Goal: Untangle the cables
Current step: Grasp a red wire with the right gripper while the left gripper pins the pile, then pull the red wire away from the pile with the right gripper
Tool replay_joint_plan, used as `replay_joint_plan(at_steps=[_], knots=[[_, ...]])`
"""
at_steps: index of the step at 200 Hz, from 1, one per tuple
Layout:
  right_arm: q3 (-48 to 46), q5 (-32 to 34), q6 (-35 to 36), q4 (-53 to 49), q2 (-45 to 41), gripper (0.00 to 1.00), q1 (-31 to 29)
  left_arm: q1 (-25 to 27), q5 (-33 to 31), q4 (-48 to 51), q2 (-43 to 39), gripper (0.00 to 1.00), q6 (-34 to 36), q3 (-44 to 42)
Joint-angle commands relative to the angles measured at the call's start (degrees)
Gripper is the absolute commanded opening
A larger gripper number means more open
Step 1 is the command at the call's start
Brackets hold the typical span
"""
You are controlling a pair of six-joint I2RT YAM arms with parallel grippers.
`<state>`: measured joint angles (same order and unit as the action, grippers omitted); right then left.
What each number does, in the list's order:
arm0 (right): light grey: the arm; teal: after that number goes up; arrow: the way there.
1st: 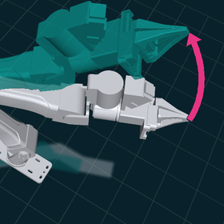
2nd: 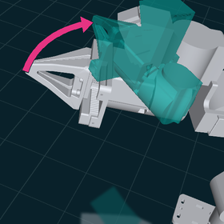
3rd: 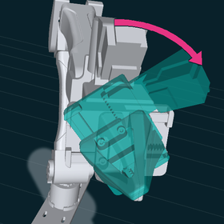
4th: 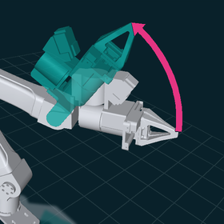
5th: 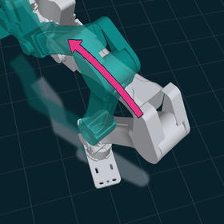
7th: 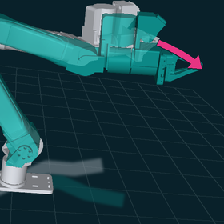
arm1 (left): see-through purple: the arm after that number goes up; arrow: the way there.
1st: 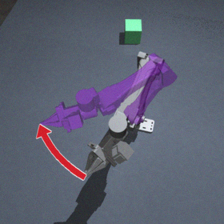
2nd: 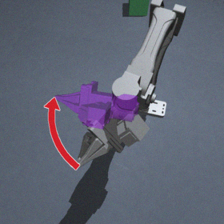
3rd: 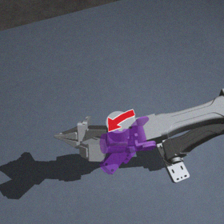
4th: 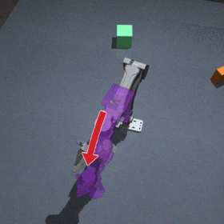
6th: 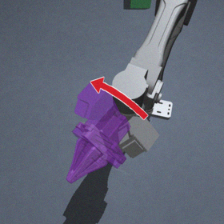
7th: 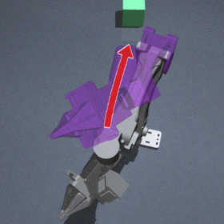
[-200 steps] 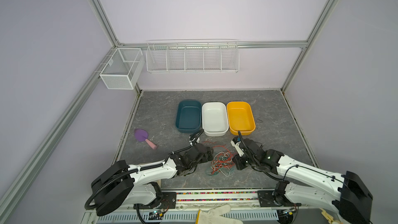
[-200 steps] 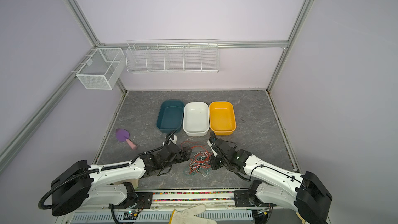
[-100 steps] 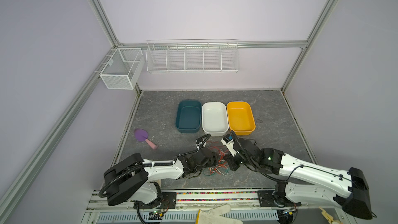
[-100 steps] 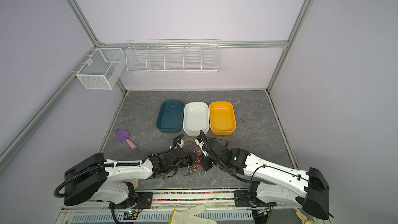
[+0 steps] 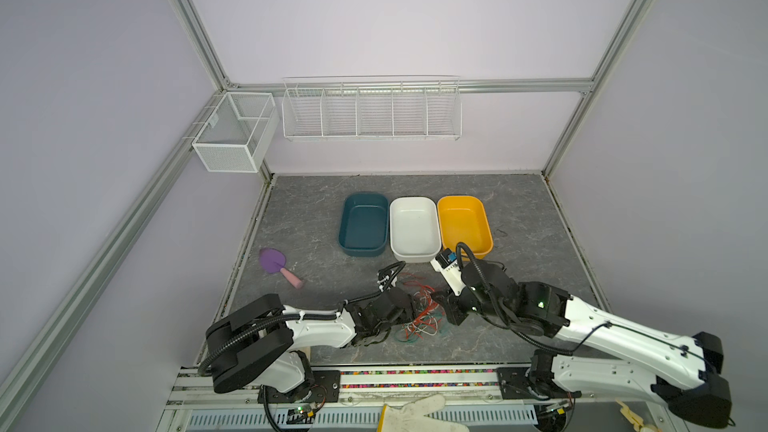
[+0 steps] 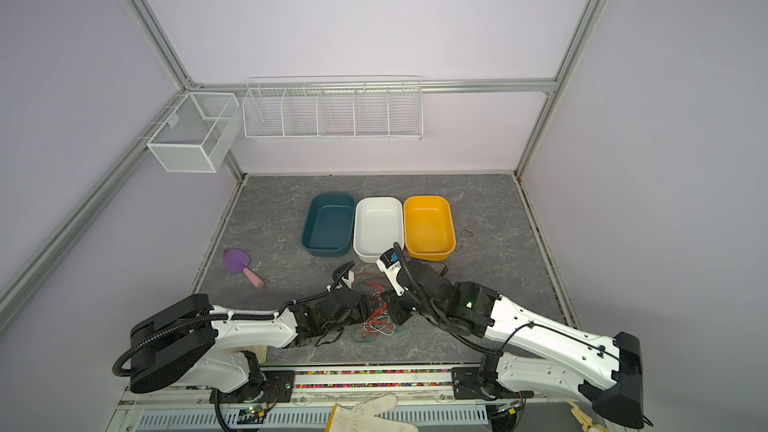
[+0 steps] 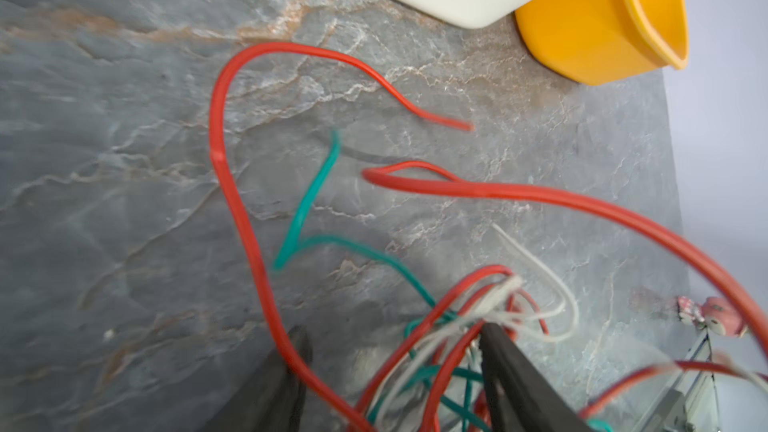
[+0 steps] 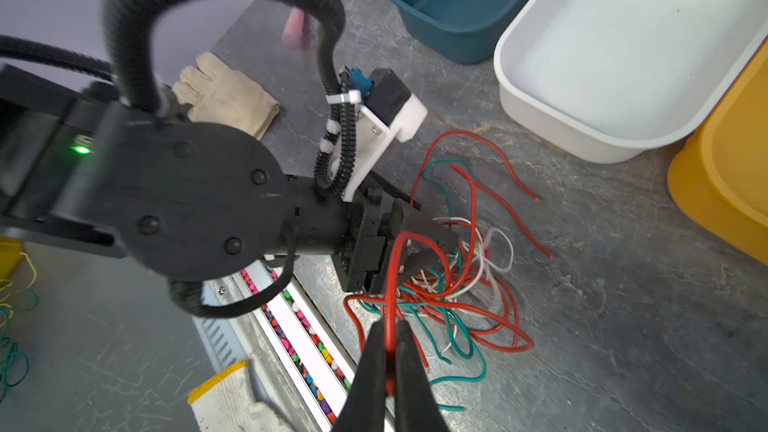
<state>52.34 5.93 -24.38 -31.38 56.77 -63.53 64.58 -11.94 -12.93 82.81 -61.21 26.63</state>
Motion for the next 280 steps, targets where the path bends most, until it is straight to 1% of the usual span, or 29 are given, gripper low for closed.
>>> replay_joint_plan(at_steps=[1,31,69,88,91,101,107,114,130,151,163,175,198,211,229,241,280], knots=[[2.2,-1.48,1.0,-1.18,-2.86,0.07,-0.43,0.38,0.01,-0.53,1.45,0.65,-2.68,-1.58],[4.3,-1.54,1.32,-3.01,-6.03,0.07,-0.37,0.43,-0.32,-0.18,1.28,0.65,-2.86,-1.76],[7.15,0.26,2.66,-6.26,-8.86,0.07,-0.38,0.42,-0.71,1.05,0.61,0.65,-2.86,-1.84],[8.37,-0.2,3.02,-6.99,-9.77,0.07,-0.38,0.39,-0.89,1.24,0.2,0.65,-2.95,-2.17],[8.47,-0.28,3.01,-6.97,-9.94,0.07,-0.35,0.38,-0.89,1.24,0.09,0.63,-2.95,-2.26],[8.72,-0.55,2.98,-6.86,-10.39,0.07,-0.37,0.38,-1.02,1.22,-0.31,0.52,-2.94,-2.43],[8.84,-0.64,2.85,-6.77,-10.61,0.07,-0.37,0.41,-1.13,1.24,-0.55,0.47,-2.99,-2.62],[8.84,-0.58,2.65,-6.62,-10.65,0.07,-0.39,0.39,-1.25,1.22,-0.91,0.46,-3.04,-2.83],[9.08,-0.01,2.17,-7.05,-10.31,0.07,-0.37,0.4,-1.42,1.11,-1.99,0.45,-3.12,-3.31],[10.12,2.27,0.66,-9.05,-9.99,0.07,-0.3,0.42,-1.55,1.31,-3.58,0.44,-3.04,-3.98],[10.29,3.79,0.07,-9.2,-10.41,0.07,-0.37,0.37,-1.76,1.65,-4.42,0.39,-2.89,-4.2],[11.04,6.55,-1.03,-10.37,-10.79,0.07,-0.35,0.37,-2.04,2.11,-5.3,0.35,-2.91,-4.49],[13.92,11.05,-1.46,-13.44,-11.32,0.07,-0.29,0.4,-2.71,3.66,-6.88,0.24,-2.8,-4.71],[15.73,12.09,-1.22,-14.46,-11.73,0.07,-0.31,0.38,-3.11,4.42,-7.62,0.19,-2.69,-4.75],[17.8,12.41,-0.62,-15.34,-12.28,0.07,-0.29,0.39,-4.1,6.23,-8.42,0.09,-3.4,-4.72],[19.2,13.28,-0.19,-16.51,-12.4,0.07,-0.36,0.42,-4.91,7.92,-9.46,0.0,-3.7,-4.64],[24.25,18.44,1.12,-21.39,-14.24,0.07,-0.28,0.42,-9.49,16.01,-15.41,0.0,-4.17,-4.91]])
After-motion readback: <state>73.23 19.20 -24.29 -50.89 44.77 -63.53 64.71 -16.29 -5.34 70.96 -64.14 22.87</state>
